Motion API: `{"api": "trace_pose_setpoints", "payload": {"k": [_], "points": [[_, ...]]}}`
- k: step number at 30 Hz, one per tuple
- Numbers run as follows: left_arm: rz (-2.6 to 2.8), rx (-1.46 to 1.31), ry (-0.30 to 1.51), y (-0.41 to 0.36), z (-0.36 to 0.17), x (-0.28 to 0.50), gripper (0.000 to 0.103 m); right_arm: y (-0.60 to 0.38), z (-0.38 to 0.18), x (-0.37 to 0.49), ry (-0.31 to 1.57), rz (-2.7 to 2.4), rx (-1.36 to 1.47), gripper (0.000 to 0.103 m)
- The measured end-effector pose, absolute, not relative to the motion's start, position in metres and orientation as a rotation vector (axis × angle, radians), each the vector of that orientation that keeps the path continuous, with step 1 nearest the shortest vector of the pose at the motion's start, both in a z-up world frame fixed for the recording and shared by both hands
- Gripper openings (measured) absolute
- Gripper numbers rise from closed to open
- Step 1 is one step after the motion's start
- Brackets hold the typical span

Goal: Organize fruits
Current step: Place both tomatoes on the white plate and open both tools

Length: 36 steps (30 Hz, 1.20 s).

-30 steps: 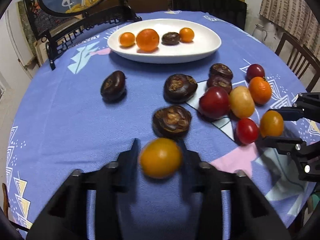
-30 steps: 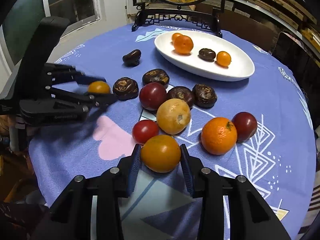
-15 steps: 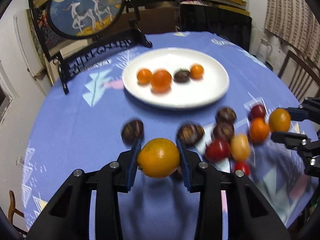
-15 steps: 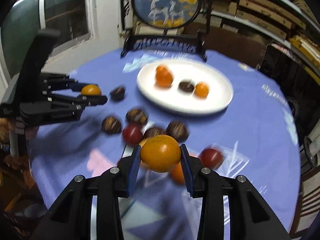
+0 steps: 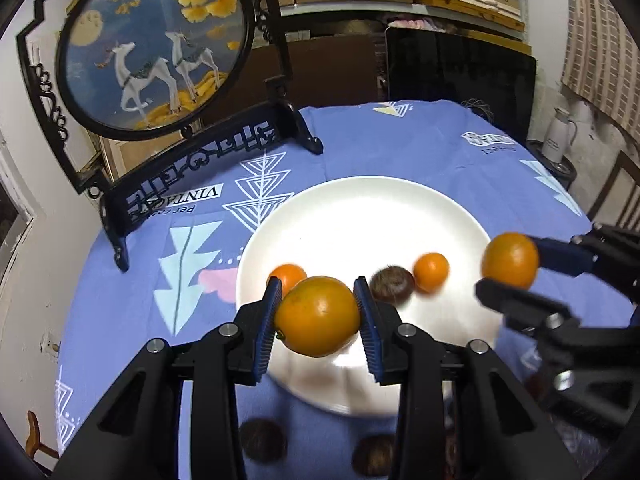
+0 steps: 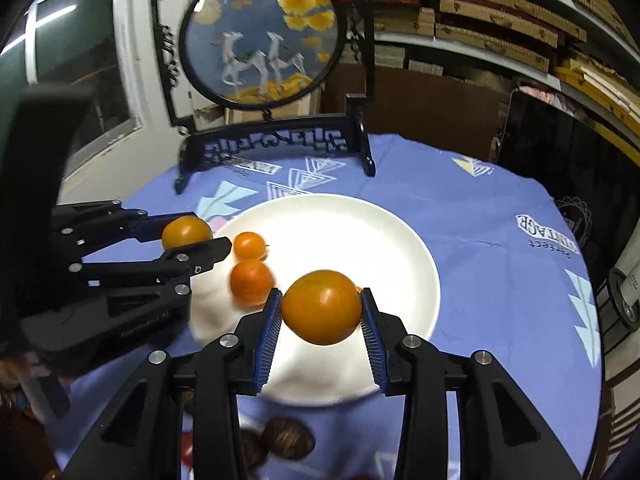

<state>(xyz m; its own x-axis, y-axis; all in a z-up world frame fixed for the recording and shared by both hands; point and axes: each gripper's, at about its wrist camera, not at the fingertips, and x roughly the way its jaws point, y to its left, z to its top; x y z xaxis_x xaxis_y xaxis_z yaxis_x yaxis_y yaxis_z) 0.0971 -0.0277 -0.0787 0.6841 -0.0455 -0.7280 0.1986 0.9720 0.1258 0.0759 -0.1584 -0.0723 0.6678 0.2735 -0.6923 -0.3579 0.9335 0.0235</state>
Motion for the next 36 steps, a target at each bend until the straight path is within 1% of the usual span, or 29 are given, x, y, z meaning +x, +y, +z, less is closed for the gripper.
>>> {"api": "trace_pose_setpoints", "payload": {"k": [4, 9, 19, 36], "points": [[-0.13, 0.189, 0.833, -0.029, -0.093, 0.117, 0.036, -0.158, -0.087, 0.099, 0.779, 0.351, -0.104, 0.04], [-0.123, 0.203, 0.828, -0.031, -0.102, 0.125, 0.036, -0.158, -0.09, 0.107, 0.773, 0.364, -0.108, 0.04], [-0.092, 0.205, 0.825, -0.031, -0.104, 0.132, 0.036, -0.162, -0.086, 0.118, 0.761, 0.356, -0.1, 0.04], [-0.085, 0.217, 0.838, -0.033, -0.112, 0.141, 0.036, -0.157, -0.095, 0.142, 0.795, 0.341, -0.073, 0.04]]}}
